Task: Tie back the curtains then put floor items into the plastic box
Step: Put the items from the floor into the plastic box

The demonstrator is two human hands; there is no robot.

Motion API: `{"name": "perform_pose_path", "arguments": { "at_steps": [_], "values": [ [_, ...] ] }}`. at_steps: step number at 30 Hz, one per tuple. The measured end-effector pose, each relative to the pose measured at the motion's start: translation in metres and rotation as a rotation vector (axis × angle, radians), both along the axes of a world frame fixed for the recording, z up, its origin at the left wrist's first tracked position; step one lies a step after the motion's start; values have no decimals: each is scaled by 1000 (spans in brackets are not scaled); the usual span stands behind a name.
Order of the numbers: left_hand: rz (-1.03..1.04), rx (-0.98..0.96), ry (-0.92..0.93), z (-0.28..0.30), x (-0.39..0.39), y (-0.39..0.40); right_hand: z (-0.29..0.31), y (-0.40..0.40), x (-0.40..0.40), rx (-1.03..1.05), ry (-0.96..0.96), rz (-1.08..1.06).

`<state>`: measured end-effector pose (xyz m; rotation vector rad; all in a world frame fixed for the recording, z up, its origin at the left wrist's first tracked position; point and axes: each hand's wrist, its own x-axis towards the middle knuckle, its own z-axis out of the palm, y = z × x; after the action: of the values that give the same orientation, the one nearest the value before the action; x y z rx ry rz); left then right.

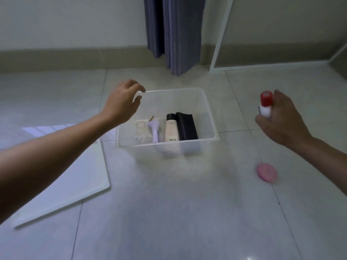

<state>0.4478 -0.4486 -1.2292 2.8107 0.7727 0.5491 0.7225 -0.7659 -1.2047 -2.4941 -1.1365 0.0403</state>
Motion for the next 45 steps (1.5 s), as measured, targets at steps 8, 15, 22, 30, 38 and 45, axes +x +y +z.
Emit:
{"name": "perform_pose_path", "arguments": {
  "at_steps": [8, 15, 22, 30, 38, 45],
  "values": [
    [327, -291, -149, -33, -25, -8, 31, 143, -104, 297, 595, 166],
    [352, -311, -172, -37, -25, -10, -19, 218, -169, -130, 1272, 53],
    [359, -330, -248, -40, -27, -12, -61, 236, -180, -234, 1365, 68],
    [364, -361, -314, -39, -27, -12, -87, 258, -179, -317, 939, 61],
    [367, -354, -330, -40, -26, -12, -96, 260, -185, -309, 1055, -41],
    [380, -345, -314, -40, -26, -12, -98, 257, -183, -366, 667, 78]
  ]
}}
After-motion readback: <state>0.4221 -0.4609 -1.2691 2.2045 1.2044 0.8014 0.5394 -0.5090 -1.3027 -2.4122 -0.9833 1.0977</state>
